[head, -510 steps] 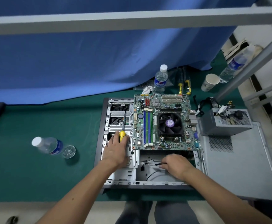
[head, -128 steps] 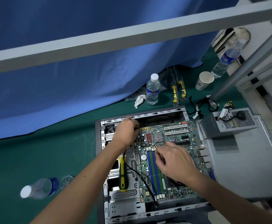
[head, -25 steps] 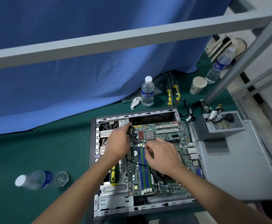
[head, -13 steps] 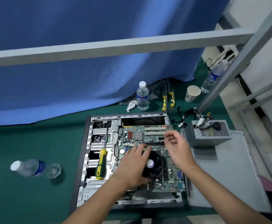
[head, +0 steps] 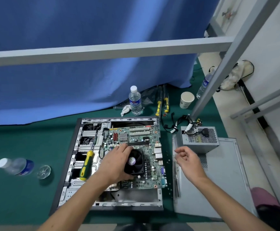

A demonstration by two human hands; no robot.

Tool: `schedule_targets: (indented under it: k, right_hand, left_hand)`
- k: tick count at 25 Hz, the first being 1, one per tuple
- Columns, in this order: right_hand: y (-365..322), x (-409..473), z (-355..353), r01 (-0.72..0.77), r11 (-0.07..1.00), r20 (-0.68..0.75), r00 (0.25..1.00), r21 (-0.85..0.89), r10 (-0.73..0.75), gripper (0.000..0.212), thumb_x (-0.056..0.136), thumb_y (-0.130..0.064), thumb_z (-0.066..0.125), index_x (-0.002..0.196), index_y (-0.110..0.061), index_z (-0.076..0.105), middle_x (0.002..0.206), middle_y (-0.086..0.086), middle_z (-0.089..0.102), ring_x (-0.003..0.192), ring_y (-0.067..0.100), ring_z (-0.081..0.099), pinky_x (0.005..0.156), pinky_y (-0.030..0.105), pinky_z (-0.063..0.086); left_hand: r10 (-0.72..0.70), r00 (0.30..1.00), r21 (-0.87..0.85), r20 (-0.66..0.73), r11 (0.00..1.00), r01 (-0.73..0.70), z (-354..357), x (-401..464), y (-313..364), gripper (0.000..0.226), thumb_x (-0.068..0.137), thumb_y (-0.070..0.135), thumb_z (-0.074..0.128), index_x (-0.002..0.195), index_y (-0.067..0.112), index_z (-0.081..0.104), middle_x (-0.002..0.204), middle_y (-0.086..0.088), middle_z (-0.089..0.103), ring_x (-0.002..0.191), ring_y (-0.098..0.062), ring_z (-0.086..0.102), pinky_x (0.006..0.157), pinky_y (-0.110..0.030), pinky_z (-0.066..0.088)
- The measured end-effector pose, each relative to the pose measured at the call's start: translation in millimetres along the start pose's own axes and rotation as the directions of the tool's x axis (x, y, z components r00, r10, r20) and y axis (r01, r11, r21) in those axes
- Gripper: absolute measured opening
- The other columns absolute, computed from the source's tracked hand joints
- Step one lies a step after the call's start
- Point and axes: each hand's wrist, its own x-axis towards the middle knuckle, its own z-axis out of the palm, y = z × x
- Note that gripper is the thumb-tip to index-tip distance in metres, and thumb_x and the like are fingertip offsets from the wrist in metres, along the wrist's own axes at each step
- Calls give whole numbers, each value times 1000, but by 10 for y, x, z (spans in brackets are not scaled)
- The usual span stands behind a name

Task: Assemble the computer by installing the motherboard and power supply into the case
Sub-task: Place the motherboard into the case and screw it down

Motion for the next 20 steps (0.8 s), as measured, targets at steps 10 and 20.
schedule_targets:
  k: [10,20]
  right_hand:
    - [114,376,-481,97,931,-110,983,-353,-144,30,91,-5,59,119,-16,59,108,1,60,96,16,59,88,33,52]
    - [217,895,-836,54,614,-35,991,-787,-133,32,96,-11,56,128,-16,57,135,8,45,118,29,43,98,42,46]
  left_hand:
    - [-29,999,4,38,1000,28,-71,103,120,114,66,62,80,154,27,16,143,0,37,126,-21,38,107,-37,38]
    - [-43,999,-5,16,999,43,-67,101,104,111,62,65,81,151,30,24,137,0,42,123,-21,38,100,-37,42]
